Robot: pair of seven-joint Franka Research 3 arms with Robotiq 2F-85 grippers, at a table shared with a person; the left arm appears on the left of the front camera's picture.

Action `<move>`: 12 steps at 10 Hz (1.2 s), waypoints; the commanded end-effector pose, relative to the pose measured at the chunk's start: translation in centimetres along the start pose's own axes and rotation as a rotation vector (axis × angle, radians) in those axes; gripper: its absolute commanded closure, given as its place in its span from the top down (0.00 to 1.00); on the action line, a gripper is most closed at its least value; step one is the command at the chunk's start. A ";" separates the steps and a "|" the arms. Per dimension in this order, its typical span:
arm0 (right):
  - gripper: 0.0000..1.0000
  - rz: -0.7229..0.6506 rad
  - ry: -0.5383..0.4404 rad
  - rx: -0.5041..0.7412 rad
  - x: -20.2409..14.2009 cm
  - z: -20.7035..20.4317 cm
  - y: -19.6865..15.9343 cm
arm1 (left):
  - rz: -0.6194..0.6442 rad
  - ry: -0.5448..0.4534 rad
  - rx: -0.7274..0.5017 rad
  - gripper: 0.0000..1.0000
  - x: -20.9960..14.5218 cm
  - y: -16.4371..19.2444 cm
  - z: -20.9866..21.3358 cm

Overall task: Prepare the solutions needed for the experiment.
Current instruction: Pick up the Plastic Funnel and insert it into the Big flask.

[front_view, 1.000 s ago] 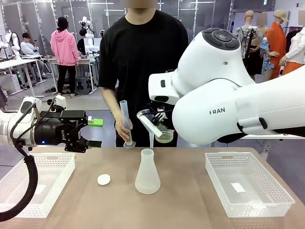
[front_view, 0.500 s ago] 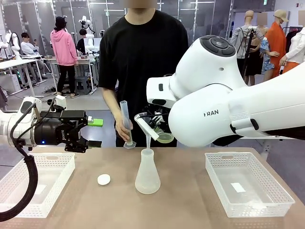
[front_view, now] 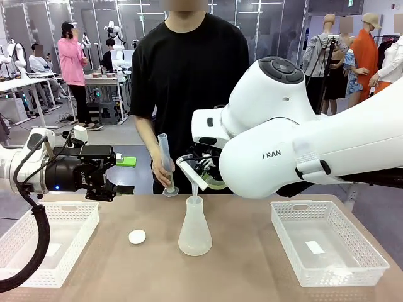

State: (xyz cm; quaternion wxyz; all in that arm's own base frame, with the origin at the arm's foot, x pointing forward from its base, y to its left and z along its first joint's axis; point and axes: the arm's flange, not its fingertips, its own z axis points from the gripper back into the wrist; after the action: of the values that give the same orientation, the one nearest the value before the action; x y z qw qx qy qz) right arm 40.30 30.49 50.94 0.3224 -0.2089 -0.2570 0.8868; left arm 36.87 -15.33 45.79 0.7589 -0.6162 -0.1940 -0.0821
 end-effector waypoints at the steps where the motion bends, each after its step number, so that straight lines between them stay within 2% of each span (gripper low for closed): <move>1: 0.07 0.018 -0.037 -0.012 -0.2 -0.5 -0.1 | 0.019 -0.012 -0.020 1.00 -0.2 -0.2 -0.2; 7: 0.07 0.004 -0.041 0.013 0.0 -1.5 0.9 | 0.019 -0.012 -0.020 1.00 -0.2 -0.2 -0.2; 12: 0.47 -0.005 -0.041 0.007 -0.2 -1.5 1.0 | 0.019 -0.012 -0.020 1.00 -0.2 -0.2 -0.2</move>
State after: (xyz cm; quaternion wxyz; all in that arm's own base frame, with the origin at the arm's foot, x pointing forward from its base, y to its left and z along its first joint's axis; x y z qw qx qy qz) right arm 40.59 30.80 49.31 0.3318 -0.1917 -0.2519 0.8887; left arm 36.87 -15.33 45.79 0.7589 -0.6162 -0.1940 -0.0821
